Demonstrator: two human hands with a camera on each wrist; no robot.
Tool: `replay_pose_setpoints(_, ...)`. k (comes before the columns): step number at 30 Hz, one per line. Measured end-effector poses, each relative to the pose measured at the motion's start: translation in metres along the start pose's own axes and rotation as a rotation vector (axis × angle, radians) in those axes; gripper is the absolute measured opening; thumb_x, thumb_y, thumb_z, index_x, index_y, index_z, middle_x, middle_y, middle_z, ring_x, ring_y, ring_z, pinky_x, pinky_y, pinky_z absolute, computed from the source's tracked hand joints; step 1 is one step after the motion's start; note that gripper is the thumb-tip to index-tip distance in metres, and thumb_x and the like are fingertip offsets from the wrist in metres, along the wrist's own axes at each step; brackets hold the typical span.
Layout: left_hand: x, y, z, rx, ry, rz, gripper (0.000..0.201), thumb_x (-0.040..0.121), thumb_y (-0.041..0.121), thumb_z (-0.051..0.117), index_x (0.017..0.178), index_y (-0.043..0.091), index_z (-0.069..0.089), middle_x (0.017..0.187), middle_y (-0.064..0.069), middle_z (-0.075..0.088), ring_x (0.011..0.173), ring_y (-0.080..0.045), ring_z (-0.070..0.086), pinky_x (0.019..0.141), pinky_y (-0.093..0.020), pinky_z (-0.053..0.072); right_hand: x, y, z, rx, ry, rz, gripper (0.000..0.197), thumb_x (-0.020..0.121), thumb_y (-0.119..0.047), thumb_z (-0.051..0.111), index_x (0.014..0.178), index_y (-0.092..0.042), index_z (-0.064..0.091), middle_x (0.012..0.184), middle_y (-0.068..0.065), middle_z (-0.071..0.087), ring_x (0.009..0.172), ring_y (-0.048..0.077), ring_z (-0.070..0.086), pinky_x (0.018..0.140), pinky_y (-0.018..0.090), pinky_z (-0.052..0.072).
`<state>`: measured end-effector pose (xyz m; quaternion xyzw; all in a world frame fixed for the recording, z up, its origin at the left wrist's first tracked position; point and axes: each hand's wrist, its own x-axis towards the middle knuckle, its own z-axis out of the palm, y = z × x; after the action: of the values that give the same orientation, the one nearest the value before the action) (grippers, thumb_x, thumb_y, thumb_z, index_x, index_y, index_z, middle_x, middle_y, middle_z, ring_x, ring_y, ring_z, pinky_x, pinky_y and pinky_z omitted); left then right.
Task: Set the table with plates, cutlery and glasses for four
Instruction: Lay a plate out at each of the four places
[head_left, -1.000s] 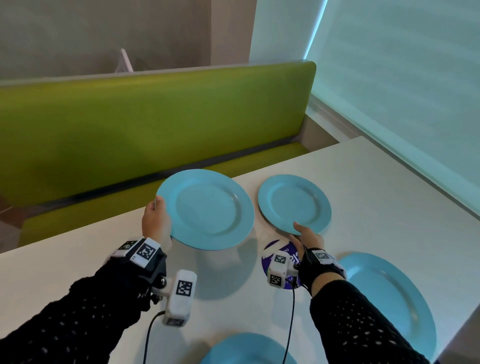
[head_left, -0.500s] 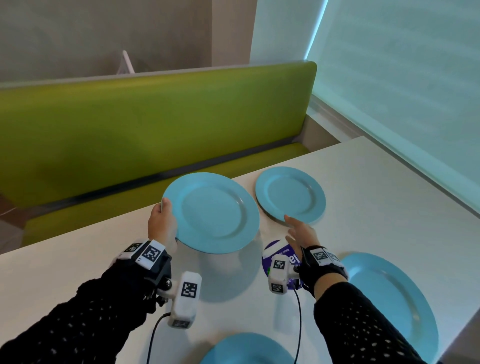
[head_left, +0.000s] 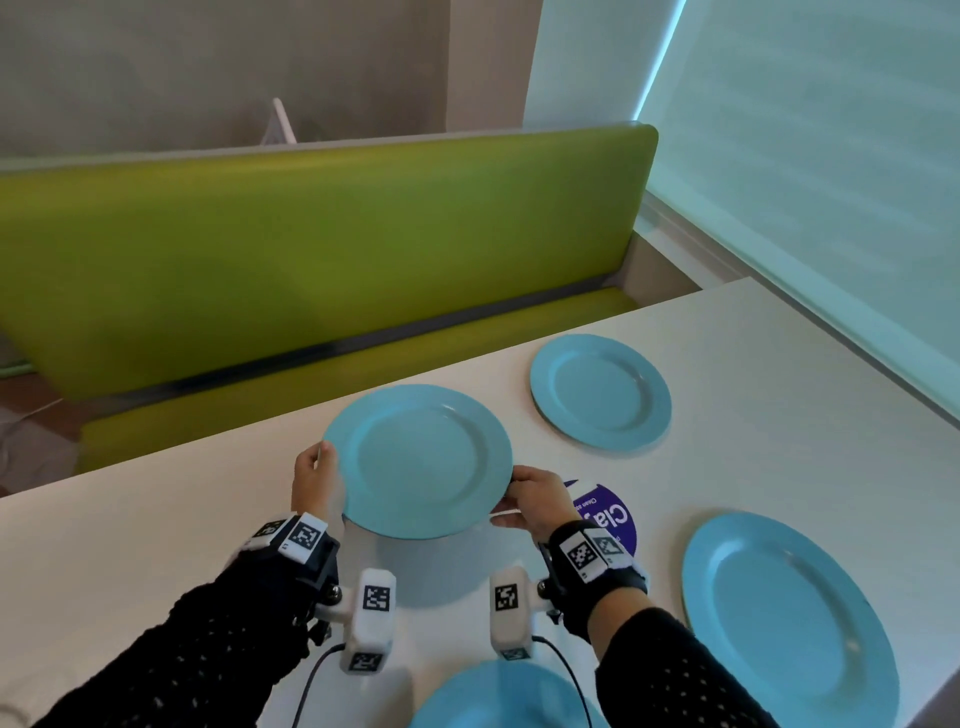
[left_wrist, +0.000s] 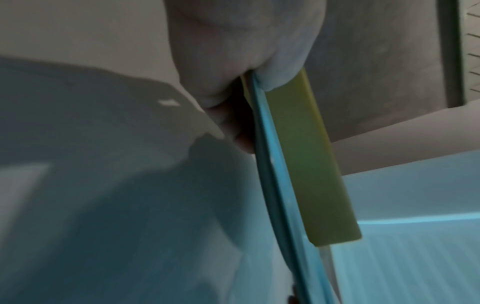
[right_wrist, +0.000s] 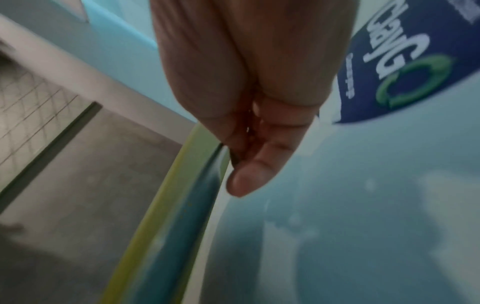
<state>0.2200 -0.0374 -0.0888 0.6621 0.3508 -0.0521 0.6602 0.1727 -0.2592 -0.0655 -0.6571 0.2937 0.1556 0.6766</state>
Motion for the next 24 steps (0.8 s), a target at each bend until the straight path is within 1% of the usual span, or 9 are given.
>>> replay_pose_setpoints(2,0.017,-0.017,-0.008,0.006,0.006,-0.014,0.047,0.078,0.053,0.042,0.112,0.023,0.054,0.119,-0.013,0.062,0.103,-0.036,0.061,0.093,-0.056,0.049,-0.002,-0.001,0.006,0.04,0.001,0.012,0.034,0.086,0.009,0.034,0.09,-0.004,0.065,0.068,0.01,0.064,0.043,0.012,0.06,0.045,0.023,0.052)
replay_pose_setpoints(4,0.0,-0.007,-0.015,0.014,0.033,-0.005,0.036,0.09,0.042,0.043,0.117,0.02,0.053,0.121,-0.014,0.06,0.108,-0.035,0.059,0.096,-0.053,0.047,-0.003,0.0,0.013,0.06,-0.008,0.012,0.03,0.086,0.004,0.037,0.088,-0.002,0.066,0.067,0.009,0.062,0.044,0.013,0.061,0.047,0.025,0.053)
replay_pose_setpoints(10,-0.01,-0.004,-0.031,0.116,0.069,0.038,0.038,0.098,0.028,0.042,0.125,0.005,0.056,0.127,-0.019,0.058,0.115,-0.036,0.055,0.097,-0.04,0.043,0.003,0.013,0.028,-0.046,0.017,-0.015,0.025,0.091,0.007,0.045,0.109,0.006,0.062,0.07,0.009,0.059,0.049,0.014,0.059,0.045,0.022,0.054)
replay_pose_setpoints(15,0.001,-0.002,-0.042,0.33,0.003,0.017,0.035,0.097,0.029,0.044,0.102,0.003,0.066,0.119,-0.023,0.062,0.103,-0.035,0.058,0.092,-0.035,0.043,0.013,0.016,0.028,-0.08,0.052,-0.024,0.028,0.09,0.01,0.046,0.111,0.003,0.062,0.073,0.01,0.062,0.059,0.019,0.059,0.049,0.025,0.057)
replay_pose_setpoints(16,0.003,-0.001,-0.042,0.371,-0.004,0.012,0.035,0.097,0.028,0.043,0.102,0.003,0.067,0.119,-0.022,0.063,0.104,-0.036,0.057,0.092,-0.035,0.043,0.015,0.016,0.028,-0.084,0.061,-0.02,0.028,0.089,0.01,0.046,0.11,0.004,0.063,0.075,0.012,0.062,0.061,0.021,0.06,0.053,0.027,0.059)
replay_pose_setpoints(18,0.005,0.001,-0.042,0.464,-0.032,0.005,0.038,0.098,0.029,0.042,0.109,0.001,0.066,0.121,-0.021,0.062,0.11,-0.037,0.056,0.094,-0.035,0.042,0.018,0.017,0.028,-0.104,0.078,-0.016,0.024,0.088,0.009,0.048,0.102,0.003,0.067,0.08,0.015,0.065,0.069,0.026,0.063,0.069,0.037,0.06)
replay_pose_setpoints(20,0.005,0.003,-0.041,0.528,-0.045,0.003,0.041,0.099,0.03,0.04,0.111,0.0,0.065,0.121,-0.02,0.061,0.11,-0.036,0.055,0.095,-0.033,0.04,0.02,0.018,0.029,-0.177,0.104,-0.017,0.019,0.087,0.003,0.054,0.079,-0.005,0.07,0.077,0.012,0.065,0.078,0.029,0.065,0.083,0.045,0.057)
replay_pose_setpoints(22,0.005,0.005,-0.039,0.571,-0.046,0.015,0.042,0.099,0.03,0.039,0.108,-0.002,0.065,0.118,-0.021,0.062,0.102,-0.034,0.055,0.094,-0.033,0.04,0.021,0.018,0.03,-0.246,0.141,-0.024,0.025,0.085,-0.006,0.06,0.062,-0.014,0.064,0.065,0.005,0.064,0.075,0.026,0.066,0.086,0.045,0.056)
replay_pose_setpoints(24,0.004,0.005,-0.038,0.582,-0.031,0.019,0.041,0.098,0.029,0.04,0.1,-0.002,0.066,0.11,-0.022,0.063,0.092,-0.032,0.052,0.092,-0.034,0.041,0.02,0.017,0.031,-0.286,0.163,-0.037,0.029,0.082,-0.014,0.064,0.054,-0.019,0.061,0.052,-0.003,0.062,0.072,0.024,0.067,0.086,0.046,0.055)
